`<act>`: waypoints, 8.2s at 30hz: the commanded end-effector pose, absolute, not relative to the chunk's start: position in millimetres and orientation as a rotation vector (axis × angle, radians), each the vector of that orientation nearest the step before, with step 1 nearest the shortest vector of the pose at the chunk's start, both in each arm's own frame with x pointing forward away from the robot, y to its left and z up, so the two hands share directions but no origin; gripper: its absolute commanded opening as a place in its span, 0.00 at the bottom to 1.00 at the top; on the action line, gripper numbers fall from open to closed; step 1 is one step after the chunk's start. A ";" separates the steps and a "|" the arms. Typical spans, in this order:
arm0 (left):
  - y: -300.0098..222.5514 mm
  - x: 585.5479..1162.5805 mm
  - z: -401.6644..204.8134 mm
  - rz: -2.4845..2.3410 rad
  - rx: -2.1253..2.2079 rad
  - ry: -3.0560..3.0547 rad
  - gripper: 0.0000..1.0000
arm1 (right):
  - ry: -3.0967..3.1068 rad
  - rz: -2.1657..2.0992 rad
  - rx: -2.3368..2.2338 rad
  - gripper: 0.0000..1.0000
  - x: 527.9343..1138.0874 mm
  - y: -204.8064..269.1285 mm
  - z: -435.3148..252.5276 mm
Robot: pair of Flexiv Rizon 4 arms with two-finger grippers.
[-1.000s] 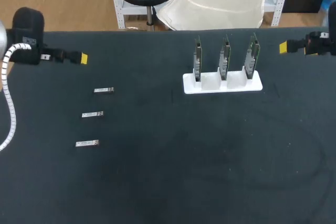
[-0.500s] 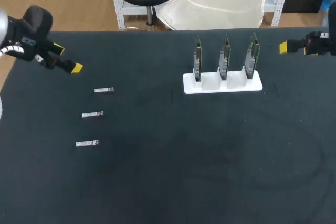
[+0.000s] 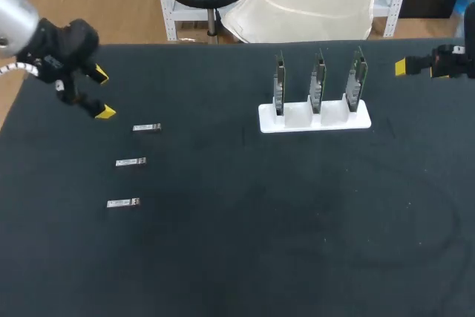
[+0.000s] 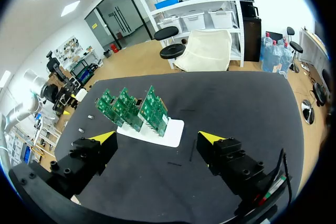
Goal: Pick up the optical module with the left hand, and insert it into the network port with the right hand.
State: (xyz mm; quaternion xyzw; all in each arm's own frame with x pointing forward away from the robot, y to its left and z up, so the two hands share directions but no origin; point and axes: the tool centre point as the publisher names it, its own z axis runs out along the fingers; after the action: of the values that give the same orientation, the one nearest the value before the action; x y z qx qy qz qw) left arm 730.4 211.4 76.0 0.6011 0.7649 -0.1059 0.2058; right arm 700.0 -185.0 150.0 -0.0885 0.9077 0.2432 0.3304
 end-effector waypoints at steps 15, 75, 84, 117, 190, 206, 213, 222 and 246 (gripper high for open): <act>195.7 744.1 36.3 -0.239 2.009 2.265 1.00 | 2.374 0.636 -0.231 1.00 700.0 -185.1 150.0; 177.9 737.7 -16.2 -0.072 2.034 2.312 1.00 | 2.374 0.636 -0.231 1.00 700.0 -185.1 150.0; 181.5 737.8 -21.5 -0.061 2.040 2.329 1.00 | 2.374 0.636 -0.231 1.00 700.0 -185.1 150.0; 190.2 747.2 -1.7 -0.182 1.667 2.421 0.00 | 2.374 0.636 -0.231 1.00 700.0 -185.1 150.0; -95.5 755.8 217.9 -1.157 1.300 1.336 0.00 | 2.374 0.636 -0.231 1.00 700.0 -185.1 150.0; -125.7 765.6 201.3 -1.259 1.288 1.339 0.00 | 2.374 0.636 -0.231 1.00 700.0 -185.1 150.0; -129.0 766.9 196.6 -1.278 1.274 1.343 0.00 | 2.374 0.636 -0.231 1.00 700.0 -185.1 150.0; -130.8 766.8 191.9 -1.280 1.253 1.355 0.00 | 2.374 0.636 -0.231 1.00 700.0 -185.1 150.0; -123.1 763.7 176.5 -1.286 1.221 1.401 0.00 | 2.374 0.636 -0.231 1.00 700.0 -185.1 150.0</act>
State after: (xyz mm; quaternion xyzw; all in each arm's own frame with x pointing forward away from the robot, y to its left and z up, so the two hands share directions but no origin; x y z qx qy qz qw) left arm 766.3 -124.2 176.5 0.4899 0.5594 -0.5157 0.4256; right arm 700.0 -185.0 150.0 -0.0885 0.9077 0.2432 0.3304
